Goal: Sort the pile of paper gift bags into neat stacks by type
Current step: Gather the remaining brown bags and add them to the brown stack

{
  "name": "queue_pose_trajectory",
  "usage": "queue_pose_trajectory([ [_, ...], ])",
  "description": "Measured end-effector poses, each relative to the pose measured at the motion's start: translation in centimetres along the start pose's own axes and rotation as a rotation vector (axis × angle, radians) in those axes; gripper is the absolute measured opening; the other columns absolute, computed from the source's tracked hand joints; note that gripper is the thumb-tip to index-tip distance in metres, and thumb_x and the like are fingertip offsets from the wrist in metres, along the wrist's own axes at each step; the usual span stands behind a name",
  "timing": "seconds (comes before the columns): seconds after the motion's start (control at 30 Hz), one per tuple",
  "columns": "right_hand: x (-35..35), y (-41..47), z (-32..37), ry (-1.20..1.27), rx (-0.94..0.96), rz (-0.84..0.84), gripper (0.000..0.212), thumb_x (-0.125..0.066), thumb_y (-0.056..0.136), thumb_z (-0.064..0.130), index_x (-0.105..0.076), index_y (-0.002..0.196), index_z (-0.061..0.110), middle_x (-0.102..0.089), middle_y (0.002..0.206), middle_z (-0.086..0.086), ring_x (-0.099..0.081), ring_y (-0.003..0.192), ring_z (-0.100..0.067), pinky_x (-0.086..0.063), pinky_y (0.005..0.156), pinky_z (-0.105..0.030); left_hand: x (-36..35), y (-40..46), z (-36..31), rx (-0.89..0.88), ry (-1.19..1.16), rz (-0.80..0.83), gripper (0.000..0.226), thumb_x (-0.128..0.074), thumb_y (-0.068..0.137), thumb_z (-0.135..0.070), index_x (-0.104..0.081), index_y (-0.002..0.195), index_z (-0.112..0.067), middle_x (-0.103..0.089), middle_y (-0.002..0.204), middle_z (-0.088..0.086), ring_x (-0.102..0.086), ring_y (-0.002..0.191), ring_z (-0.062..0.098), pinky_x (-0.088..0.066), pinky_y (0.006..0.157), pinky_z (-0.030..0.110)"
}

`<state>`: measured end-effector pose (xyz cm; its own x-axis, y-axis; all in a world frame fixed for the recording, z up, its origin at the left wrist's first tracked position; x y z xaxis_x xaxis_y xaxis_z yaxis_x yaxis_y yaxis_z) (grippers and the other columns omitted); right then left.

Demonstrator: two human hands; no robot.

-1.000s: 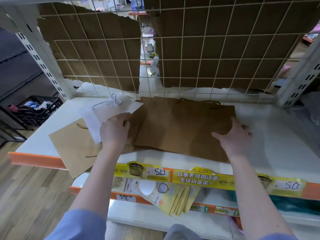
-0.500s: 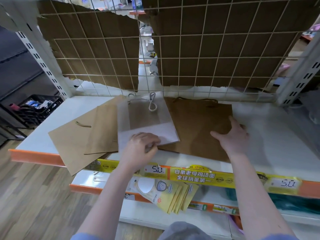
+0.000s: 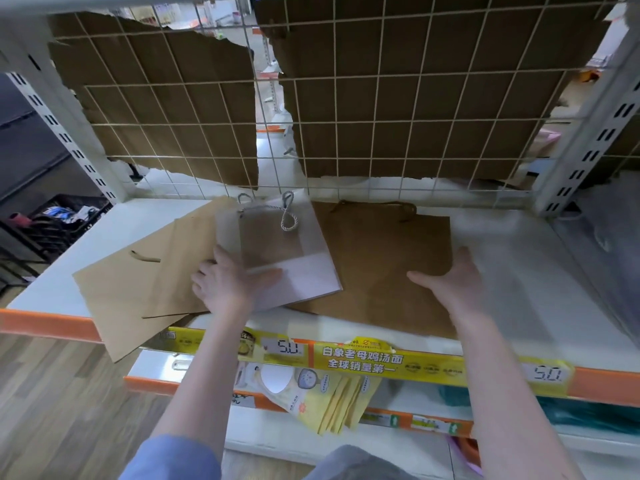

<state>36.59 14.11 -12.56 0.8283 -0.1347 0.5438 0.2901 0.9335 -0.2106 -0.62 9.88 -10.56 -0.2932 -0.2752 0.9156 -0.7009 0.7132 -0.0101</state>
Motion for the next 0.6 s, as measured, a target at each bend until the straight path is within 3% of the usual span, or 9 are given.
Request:
queue_pose_trajectory([
  [0.07,0.1,0.2,-0.6,0.156,-0.04,0.067,0.08,-0.079,0.073,0.013,-0.036,0.14,0.007,-0.049,0.135,-0.008,-0.051,0.12,-0.028,-0.04,0.09,-0.027,0.2,-0.1,-0.1,0.008,-0.13,-0.044,0.102,-0.082,0.06,-0.047,-0.032,0.138,-0.005,-0.043,0.131,0.025,-0.039,0.121,0.041,-0.03,0.102,0.044],
  [0.13,-0.4,0.3,-1.1,0.284,-0.051,0.166,0.068,-0.079,0.069,0.003,-0.049,0.129,0.011,-0.06,0.122,-0.007,-0.06,0.104,-0.027,-0.048,0.078,-0.03,-0.3,-0.4,-0.4,0.006,-0.284,-0.055,0.095,-0.082,0.062,-0.04,-0.035,0.137,-0.004,-0.048,0.129,0.024,-0.043,0.121,0.042,-0.034,0.1,0.046],
  [0.23,-0.4,0.7,-1.5,0.315,0.003,0.219,0.071,-0.07,0.075,-0.003,-0.042,0.137,0.021,-0.061,0.122,-0.009,-0.061,0.105,-0.03,-0.047,0.066,-0.026,-0.7,-1.3,-0.9,0.017,-0.396,-0.06,0.079,-0.081,0.065,-0.038,-0.046,0.127,-0.005,-0.059,0.122,0.019,-0.054,0.115,0.04,-0.043,0.09,0.044],
  [0.37,1.6,1.1,-0.8,0.258,0.118,0.156,0.068,-0.054,0.085,-0.008,-0.037,0.141,0.026,-0.058,0.115,0.0,-0.059,0.096,-0.02,-0.047,0.079,-0.027,-0.3,-2.5,-1.3,-0.001,-0.492,-0.071,0.055,-0.076,0.074,-0.027,-0.053,0.119,-0.006,-0.063,0.113,0.013,-0.057,0.105,0.036,-0.042,0.08,0.037],
  [0.5,4.0,1.2,-1.4,0.253,0.117,0.028,0.061,-0.047,0.091,0.0,-0.037,0.141,0.032,-0.057,0.124,-0.006,-0.058,0.105,-0.028,-0.049,0.091,-0.041,0.3,-5.2,-2.4,-0.117,-0.765,-0.026,0.017,-0.061,0.086,-0.013,-0.052,0.101,-0.013,-0.056,0.081,-0.005,-0.05,0.083,0.022,-0.036,0.06,0.03],
  [0.6,6.2,0.2,-2.4,0.377,0.1,-0.06,0.052,-0.042,0.092,-0.001,-0.046,0.135,0.027,-0.06,0.115,-0.004,-0.057,0.096,-0.025,-0.048,0.095,-0.044,0.8,-6.9,-2.7,-0.155,-0.937,0.011,0.01,-0.052,0.092,-0.013,-0.053,0.101,-0.017,-0.058,0.083,-0.005,-0.052,0.078,0.016,-0.038,0.062,0.022],
])
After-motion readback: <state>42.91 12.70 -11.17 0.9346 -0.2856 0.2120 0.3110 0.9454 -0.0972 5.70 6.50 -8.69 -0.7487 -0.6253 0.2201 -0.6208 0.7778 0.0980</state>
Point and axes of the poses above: each hand's wrist, its own y-axis towards the middle knuckle, its own x-axis out of the back of the hand, z = x × y, the point moved 9 cm from there along y, towards the middle knuckle
